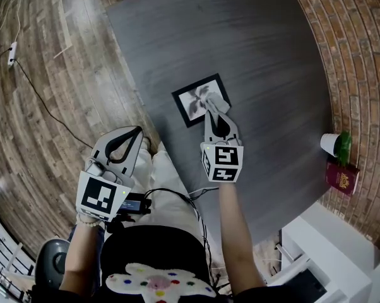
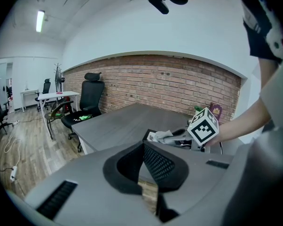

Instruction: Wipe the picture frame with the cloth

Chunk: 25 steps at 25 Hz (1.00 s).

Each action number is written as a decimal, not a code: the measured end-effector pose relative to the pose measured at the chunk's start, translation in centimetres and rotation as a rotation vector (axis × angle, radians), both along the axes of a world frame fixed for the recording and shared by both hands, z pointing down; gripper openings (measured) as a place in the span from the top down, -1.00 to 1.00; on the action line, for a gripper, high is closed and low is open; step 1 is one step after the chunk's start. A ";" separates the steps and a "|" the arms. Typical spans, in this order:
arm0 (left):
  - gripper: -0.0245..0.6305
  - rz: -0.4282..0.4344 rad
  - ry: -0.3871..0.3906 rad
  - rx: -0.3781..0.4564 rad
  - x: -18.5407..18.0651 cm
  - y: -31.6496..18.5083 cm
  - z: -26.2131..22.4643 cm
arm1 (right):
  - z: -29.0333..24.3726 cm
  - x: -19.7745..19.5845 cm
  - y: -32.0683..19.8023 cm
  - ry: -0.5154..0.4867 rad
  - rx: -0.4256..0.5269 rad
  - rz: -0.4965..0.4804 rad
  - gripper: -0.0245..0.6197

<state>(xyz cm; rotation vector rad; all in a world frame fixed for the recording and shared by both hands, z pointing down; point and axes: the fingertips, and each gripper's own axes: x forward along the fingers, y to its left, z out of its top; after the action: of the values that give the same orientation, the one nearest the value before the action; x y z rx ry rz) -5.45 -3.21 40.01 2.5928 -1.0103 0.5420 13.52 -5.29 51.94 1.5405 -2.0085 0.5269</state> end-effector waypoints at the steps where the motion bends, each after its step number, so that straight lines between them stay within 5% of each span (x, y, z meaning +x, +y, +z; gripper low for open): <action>1: 0.89 0.000 0.000 0.000 0.0 0.0 0.0 | 0.1 -0.5 0.2 -0.006 -0.001 -0.010 0.84; 14: 0.89 0.003 -0.001 0.024 -0.2 0.5 -0.9 | 0.1 -4.7 2.5 -0.101 -0.025 -0.080 0.84; 25: 0.89 0.016 0.002 0.032 0.0 1.1 -1.4 | 0.0 -5.5 3.8 -0.088 -0.029 -0.122 0.84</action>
<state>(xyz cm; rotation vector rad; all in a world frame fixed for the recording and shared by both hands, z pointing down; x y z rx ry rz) -5.48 -2.13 38.64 2.6305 -1.0069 0.5310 8.05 -1.49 51.98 1.3893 -2.1358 0.5817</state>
